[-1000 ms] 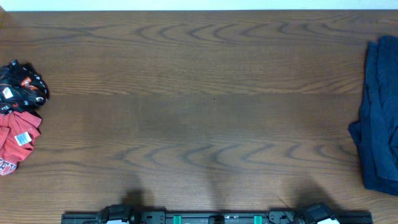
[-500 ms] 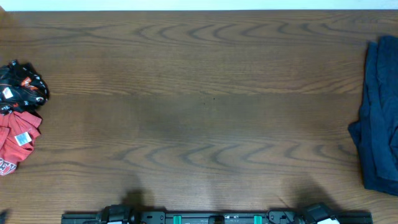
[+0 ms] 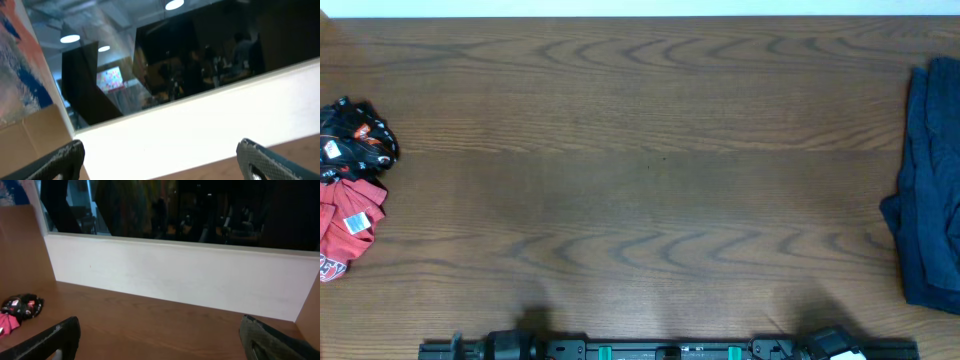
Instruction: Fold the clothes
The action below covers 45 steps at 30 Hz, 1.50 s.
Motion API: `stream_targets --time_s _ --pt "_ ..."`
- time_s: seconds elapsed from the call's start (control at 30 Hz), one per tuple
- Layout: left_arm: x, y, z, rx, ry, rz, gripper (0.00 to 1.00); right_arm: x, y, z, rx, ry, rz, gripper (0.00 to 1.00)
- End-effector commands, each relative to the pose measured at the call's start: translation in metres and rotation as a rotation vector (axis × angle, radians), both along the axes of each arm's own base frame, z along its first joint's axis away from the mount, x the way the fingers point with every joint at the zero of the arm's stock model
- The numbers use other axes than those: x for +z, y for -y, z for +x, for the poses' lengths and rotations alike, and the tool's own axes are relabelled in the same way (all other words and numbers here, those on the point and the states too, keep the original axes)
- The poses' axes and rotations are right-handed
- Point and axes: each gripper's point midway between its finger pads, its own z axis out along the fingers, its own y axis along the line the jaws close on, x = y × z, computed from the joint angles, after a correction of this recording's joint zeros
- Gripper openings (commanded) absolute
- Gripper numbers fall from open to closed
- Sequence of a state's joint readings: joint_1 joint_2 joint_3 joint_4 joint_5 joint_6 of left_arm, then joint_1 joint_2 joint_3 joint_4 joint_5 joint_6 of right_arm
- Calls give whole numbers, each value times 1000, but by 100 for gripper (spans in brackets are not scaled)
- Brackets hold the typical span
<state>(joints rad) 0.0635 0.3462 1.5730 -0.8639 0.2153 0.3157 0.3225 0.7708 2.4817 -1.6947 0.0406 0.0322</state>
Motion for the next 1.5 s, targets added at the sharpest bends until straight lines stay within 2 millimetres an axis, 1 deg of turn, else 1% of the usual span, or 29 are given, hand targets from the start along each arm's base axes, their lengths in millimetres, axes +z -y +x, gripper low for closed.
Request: stream_targets --time_s 0.0,0.1,0.33,0.47,0.67,0.77,0.87,1.0,1.17,1.33,1.47 --pt "-27 -5 16 26 -18 15 98 0 1 2 -12 -2 -12 99" --pt "-52 -5 38 21 -34 16 98 0 1 2 -11 -2 -12 99" --pt "-118 -8 95 4 -112 -46 98 0 1 2 -12 -2 -12 99" --pt "-155 -10 121 3 -137 -55 98 0 1 2 -11 -2 -12 99" --pt "-211 -12 152 7 -182 -58 98 0 1 2 -11 -2 -12 99" --pt "-236 -13 167 3 -217 -95 98 0 1 2 -12 -2 -12 99" --pt "-258 -14 177 -2 -252 -152 98 0 1 2 -12 -2 -12 99" --pt "-293 -16 189 0 -319 -213 98 0 1 2 -11 -2 -12 99" --pt "-323 -17 198 3 -362 -239 98 0 1 2 -11 -2 -12 99" --pt "-346 -17 205 0 -386 -286 98 0 1 2 -12 -2 -12 99" --pt "-357 -17 206 3 -407 -295 98 0 1 2 -12 -2 -12 99"
